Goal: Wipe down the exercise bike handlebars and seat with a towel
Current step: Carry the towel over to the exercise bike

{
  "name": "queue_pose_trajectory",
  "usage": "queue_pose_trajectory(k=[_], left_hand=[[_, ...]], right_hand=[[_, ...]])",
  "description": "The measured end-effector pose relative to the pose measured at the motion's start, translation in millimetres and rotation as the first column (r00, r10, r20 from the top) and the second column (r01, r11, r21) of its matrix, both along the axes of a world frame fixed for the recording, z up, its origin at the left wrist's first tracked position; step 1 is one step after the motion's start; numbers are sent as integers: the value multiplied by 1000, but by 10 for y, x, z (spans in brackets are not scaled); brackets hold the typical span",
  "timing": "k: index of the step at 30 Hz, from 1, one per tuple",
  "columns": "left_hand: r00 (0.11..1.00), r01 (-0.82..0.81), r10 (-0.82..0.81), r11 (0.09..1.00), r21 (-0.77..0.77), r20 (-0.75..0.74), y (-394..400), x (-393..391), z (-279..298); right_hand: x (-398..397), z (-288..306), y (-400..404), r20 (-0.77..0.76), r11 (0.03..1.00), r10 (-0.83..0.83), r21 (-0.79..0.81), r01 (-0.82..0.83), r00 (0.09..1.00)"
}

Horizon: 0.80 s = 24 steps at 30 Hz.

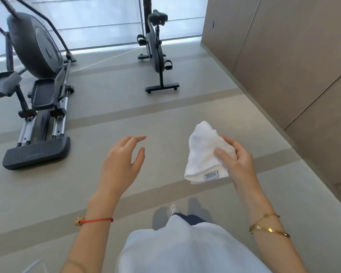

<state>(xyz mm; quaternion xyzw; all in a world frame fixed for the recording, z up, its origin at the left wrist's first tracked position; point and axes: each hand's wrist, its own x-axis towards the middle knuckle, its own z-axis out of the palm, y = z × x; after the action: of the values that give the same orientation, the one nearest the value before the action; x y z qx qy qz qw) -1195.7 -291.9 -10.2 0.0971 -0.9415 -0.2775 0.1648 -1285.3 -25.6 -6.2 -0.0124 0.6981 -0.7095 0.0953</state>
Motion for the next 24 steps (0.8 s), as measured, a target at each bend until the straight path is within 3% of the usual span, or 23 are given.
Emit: queue_pose_trajectory(k=[12, 24], left_hand=[[987, -137, 138, 990, 21, -82, -915, -2416, 279], [997, -66, 65, 998, -8, -52, -2364, -4517, 228]], right_hand=[[-2566, 273, -1044, -52, 990, 139, 5, -139, 989], [-4751, 224, -2565, -78, 992, 121, -23, -123, 990]])
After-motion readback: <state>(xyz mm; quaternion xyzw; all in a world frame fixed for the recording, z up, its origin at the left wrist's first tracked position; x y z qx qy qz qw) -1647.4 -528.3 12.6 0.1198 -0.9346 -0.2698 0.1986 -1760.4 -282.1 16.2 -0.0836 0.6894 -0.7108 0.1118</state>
